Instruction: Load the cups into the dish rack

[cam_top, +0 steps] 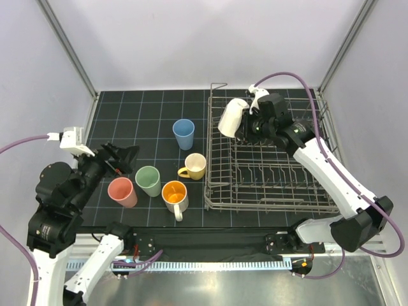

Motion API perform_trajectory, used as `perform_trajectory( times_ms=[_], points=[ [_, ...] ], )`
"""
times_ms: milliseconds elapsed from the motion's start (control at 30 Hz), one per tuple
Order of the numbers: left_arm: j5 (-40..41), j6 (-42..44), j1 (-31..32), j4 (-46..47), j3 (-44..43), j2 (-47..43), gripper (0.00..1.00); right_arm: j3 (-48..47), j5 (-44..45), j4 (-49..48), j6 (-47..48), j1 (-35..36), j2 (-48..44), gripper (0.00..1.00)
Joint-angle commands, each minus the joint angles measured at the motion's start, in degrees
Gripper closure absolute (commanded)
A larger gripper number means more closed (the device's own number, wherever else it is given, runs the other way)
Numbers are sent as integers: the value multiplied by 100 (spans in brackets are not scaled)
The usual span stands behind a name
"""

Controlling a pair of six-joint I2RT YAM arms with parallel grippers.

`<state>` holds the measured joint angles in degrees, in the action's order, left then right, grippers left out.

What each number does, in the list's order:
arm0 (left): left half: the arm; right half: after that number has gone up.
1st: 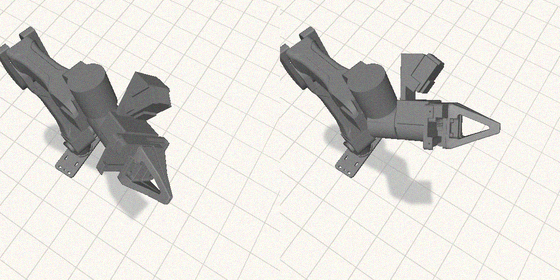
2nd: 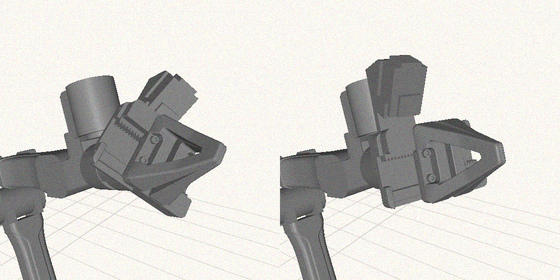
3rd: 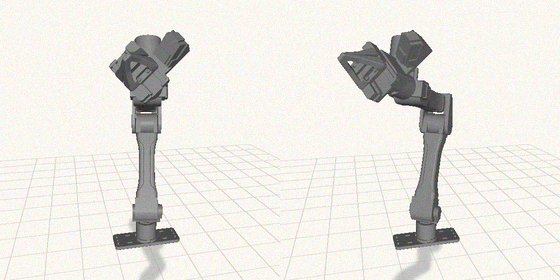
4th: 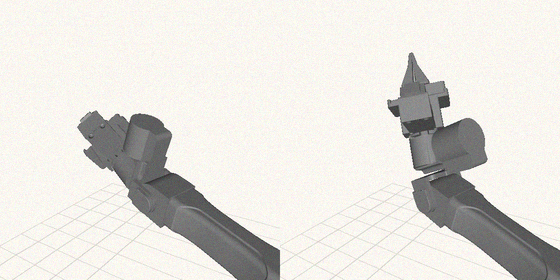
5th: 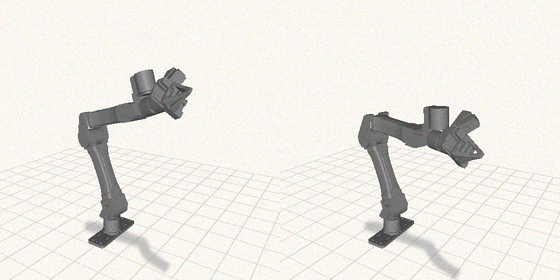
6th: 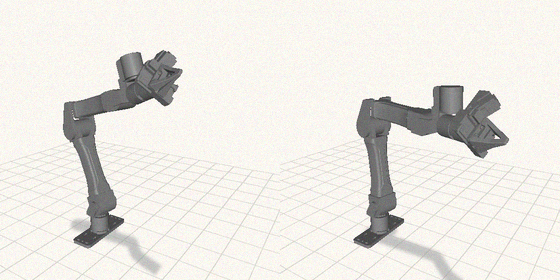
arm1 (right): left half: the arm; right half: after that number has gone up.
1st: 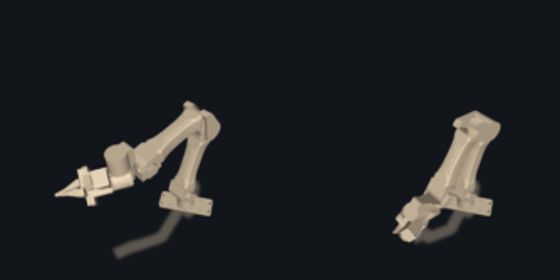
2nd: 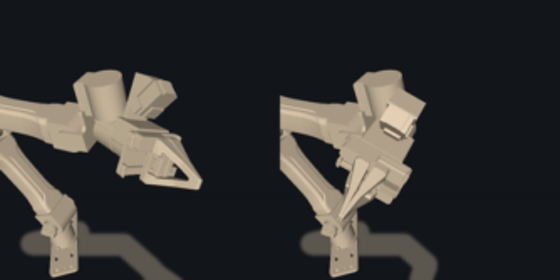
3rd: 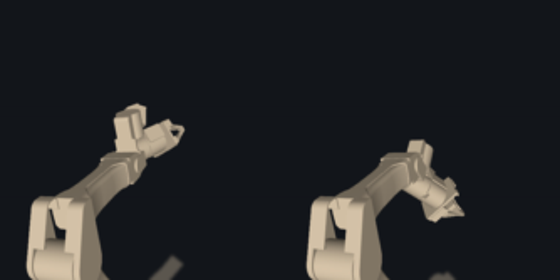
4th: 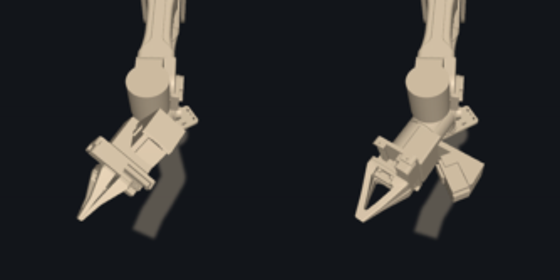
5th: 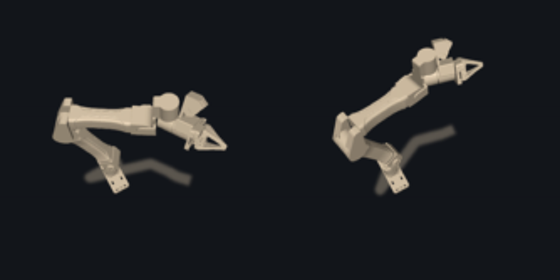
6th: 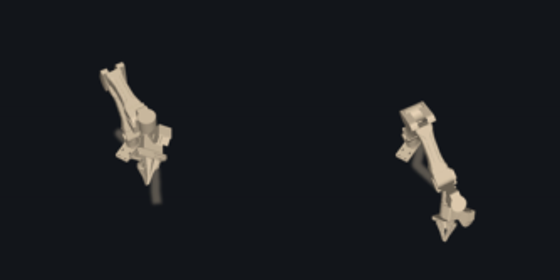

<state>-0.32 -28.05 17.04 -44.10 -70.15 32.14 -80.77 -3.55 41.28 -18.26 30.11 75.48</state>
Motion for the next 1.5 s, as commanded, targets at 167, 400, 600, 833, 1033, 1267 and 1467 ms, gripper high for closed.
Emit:
perform_trajectory(
  times_ms=[167, 400, 600, 833, 1033, 1267, 1467],
  points=[
    [-882, -244, 10, -468, -324, 653, 0, 667, 557, -2114, 701, -14, 28, 96],
    [-1471, -595, 10, -625, -403, 1030, 0, 1160, 452, -3150, 1105, -22, 370, 96],
    [-1357, -728, 1, -1573, -859, 1760, 0, 1503, 443, -3863, 1518, -22, 678, 96],
    [-1156, -772, 10, -1761, -939, 1884, 0, 1679, 425, -4435, 1703, -14, 1100, 96],
    [-794, -930, 10, -1716, -834, 1690, 0, 1468, 1031, -4347, 1018, -22, 1390, 96],
    [-883, -1044, 1, -1865, -798, 1664, 0, 1214, 1436, -4322, 447, -14, 1706, 96],
    [-513, -1238, 1, -1954, -781, 1523, 0, 897, 1647, -3987, 200, 39, 1935, 96]
  ],
)
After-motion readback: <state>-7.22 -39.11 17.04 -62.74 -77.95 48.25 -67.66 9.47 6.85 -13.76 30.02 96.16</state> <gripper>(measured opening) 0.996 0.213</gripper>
